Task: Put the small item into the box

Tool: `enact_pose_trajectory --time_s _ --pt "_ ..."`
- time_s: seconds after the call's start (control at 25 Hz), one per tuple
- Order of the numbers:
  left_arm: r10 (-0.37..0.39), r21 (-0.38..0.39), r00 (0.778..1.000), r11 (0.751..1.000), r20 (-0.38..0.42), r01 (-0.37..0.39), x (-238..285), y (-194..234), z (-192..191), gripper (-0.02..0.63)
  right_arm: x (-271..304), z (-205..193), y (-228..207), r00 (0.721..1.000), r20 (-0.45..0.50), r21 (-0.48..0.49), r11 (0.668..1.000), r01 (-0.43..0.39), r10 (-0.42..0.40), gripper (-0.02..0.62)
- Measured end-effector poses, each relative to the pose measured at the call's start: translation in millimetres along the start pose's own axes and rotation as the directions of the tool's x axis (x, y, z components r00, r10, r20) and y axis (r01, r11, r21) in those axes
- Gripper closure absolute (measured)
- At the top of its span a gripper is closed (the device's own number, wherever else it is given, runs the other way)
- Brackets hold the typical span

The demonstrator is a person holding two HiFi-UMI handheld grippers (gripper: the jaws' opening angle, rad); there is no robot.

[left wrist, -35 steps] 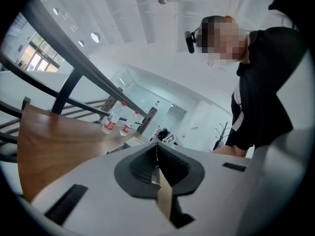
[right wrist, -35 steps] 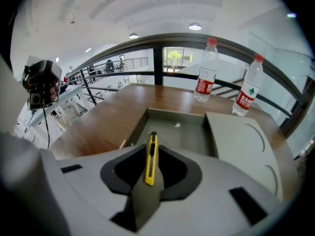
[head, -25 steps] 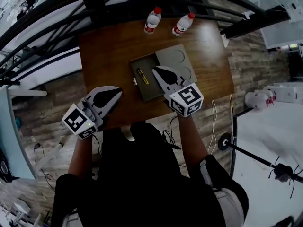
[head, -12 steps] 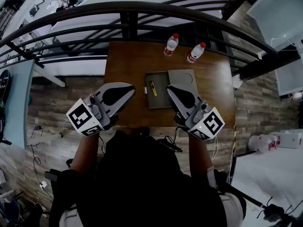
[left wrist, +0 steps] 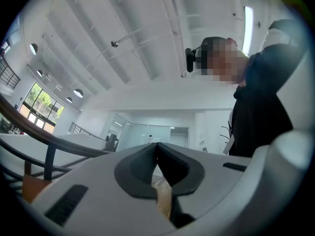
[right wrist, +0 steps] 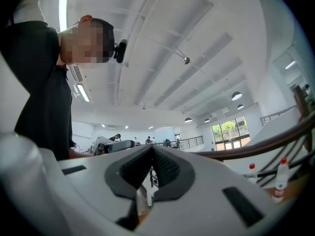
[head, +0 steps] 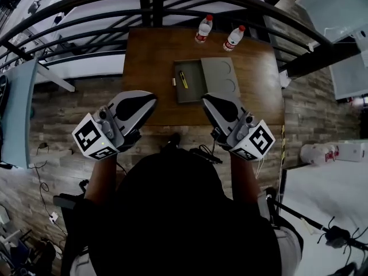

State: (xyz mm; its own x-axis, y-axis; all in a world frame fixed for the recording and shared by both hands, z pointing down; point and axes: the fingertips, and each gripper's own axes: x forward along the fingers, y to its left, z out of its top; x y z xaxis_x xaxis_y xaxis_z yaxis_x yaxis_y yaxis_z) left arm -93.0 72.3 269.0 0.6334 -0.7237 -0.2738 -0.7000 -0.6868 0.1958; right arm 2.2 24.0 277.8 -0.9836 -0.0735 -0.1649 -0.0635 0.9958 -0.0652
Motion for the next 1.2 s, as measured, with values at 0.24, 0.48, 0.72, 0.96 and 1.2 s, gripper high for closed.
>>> enact_pose_trajectory --time_s 0.24,0.48,0.72,0.96,1.2 --pt "-0.029 -0.075 1.0 0.997 0.006 0.029 -36.4 -70.3 -25.7 0.589 -40.8 -2.2 69.3 1.0 0.0 -0.003 1.0 0.023 -0.023 0.584" --pt "-0.029 -0.125 0.999 0.992 -0.031 0.025 -73.3 -142.7 -61.6 0.59 -82.2 -21.4 141.7 0.999 -0.034 0.033 0.999 0.033 -0.032 0.584" --pt "-0.048 -0.189 0.998 0.981 -0.048 0.038 -87.8 -198.0 -87.9 0.59 -121.6 -31.4 184.0 0.997 -0.042 0.108 0.992 0.063 -0.059 0.584" --pt "-0.039 -0.185 0.998 0.982 -0.057 0.028 -84.9 -238.8 -95.3 0.59 -150.0 -26.9 205.6 1.0 -0.025 0.144 0.989 0.023 -0.019 0.584" --pt "-0.054 -0.197 0.998 0.979 -0.043 0.045 -50.9 -280.7 -105.4 0.589 -199.3 -19.9 205.6 0.999 -0.036 0.126 0.992 -0.013 0.017 0.584"
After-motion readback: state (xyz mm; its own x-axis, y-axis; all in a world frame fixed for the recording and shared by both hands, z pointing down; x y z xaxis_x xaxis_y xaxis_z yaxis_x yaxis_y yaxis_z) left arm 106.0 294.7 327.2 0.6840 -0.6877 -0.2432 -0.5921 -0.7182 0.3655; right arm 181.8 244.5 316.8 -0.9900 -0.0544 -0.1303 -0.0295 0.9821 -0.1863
